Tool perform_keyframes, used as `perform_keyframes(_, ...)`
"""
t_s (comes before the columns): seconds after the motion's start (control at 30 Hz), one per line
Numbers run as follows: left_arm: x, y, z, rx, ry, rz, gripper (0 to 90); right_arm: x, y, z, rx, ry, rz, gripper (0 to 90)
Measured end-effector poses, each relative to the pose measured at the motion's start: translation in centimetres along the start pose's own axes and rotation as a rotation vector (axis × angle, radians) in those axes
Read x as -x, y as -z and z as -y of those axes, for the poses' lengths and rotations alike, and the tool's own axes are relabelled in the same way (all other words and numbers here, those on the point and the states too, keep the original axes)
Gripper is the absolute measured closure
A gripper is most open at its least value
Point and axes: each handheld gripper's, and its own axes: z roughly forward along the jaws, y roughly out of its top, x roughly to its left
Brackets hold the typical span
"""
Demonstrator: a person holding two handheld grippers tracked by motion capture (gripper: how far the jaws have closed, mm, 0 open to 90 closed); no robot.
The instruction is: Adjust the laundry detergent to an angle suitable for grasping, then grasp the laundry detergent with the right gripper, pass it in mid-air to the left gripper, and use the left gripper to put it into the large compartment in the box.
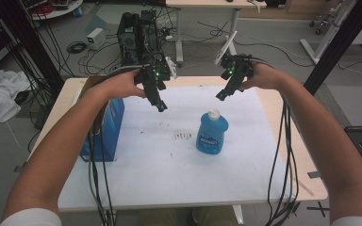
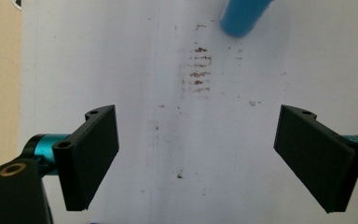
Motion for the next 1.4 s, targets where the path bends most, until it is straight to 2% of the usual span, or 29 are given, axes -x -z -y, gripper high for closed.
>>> perform_keyframes(0.27, -0.06, 0.01, -0.02, -0.013, -0.004, 0.004, 13.9, 0.20, 0.15, 0.17, 0.007, -0.007, -0.003, 1.0)
perform_keyframes(0.3, 0.09, -0.02, 0.00, -0.006, 0.007, 0.001, 13.8, 0.25, 0.13, 0.19, 0.011, -0.004, -0.003, 1.0)
perform_keyframes(0.37, 0.17, 0.25, 0.01, -0.011, -0.006, -0.001, 13.9, 0.22, 0.27, 0.20, 0.013, -0.007, 0.000, 1.0)
perform_keyframes(0.73, 0.29, 0.65, 0.29, -0.002, 0.009, -0.010, 13.9, 0.33, 0.66, 0.43, 0.024, -0.013, -0.002, 1.0)
perform_keyframes(1.4, 0.14, 0.24, 0.40, -0.001, 0.011, -0.004, 13.9, 0.46, 1.00, 0.87, 0.025, -0.019, 0.007, 1.0)
